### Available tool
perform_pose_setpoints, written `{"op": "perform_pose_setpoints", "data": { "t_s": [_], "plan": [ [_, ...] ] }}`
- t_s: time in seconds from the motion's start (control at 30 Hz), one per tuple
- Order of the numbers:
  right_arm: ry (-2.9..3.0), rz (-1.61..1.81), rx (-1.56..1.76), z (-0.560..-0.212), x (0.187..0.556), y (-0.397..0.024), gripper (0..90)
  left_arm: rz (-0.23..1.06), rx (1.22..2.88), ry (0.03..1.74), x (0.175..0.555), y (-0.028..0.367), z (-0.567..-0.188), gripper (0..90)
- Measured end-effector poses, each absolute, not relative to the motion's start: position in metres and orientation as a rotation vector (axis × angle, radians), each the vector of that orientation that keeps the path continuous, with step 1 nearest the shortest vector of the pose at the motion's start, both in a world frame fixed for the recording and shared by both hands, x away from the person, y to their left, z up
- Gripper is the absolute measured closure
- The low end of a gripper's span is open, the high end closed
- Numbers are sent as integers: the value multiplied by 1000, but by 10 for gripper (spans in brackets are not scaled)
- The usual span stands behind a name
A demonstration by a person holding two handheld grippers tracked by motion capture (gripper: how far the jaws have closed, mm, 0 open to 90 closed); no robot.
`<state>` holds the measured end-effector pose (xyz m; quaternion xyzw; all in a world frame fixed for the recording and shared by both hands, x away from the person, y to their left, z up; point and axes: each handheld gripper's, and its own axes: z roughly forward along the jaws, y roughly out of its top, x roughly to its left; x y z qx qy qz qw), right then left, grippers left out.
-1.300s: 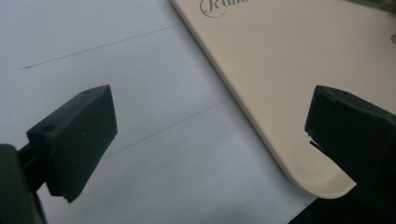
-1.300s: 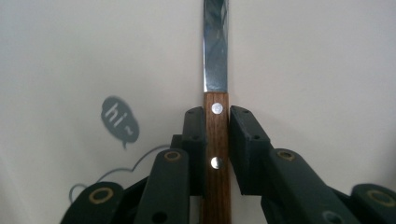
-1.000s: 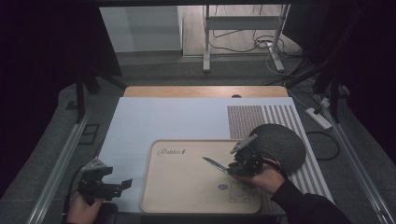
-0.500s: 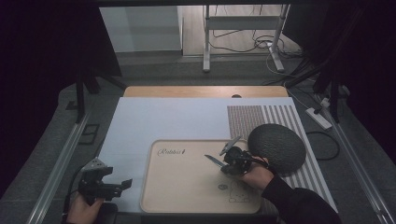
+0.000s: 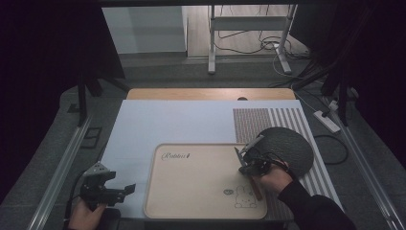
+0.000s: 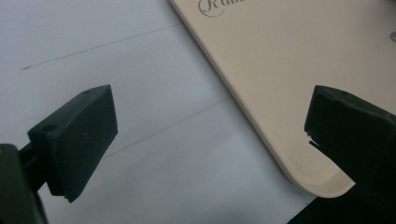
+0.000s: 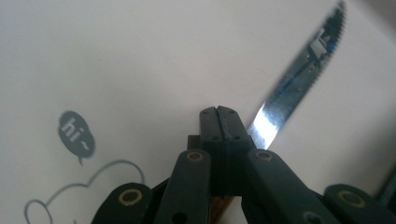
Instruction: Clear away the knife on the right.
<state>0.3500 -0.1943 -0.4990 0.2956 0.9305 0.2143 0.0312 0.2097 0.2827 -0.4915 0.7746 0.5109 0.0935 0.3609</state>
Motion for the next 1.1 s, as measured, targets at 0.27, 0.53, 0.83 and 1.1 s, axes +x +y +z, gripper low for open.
{"op": "perform_pose_setpoints", "data": {
  "t_s": [0.27, 0.53, 0.83, 1.1],
  "plan": [
    [2841, 666, 1001, -498, 355, -218, 895, 240, 1998, 1315, 210, 283, -491, 33],
    [2838, 715, 990, -493, 350, -218, 830, 241, 1995, 1315, 210, 283, -491, 33],
    [2781, 777, 931, -483, 340, -216, 583, 241, 1996, 1316, 210, 283, -491, 33],
    [2741, 862, 943, -478, 337, -220, 346, 242, 1994, 1316, 210, 283, -491, 33]
  ]
}}
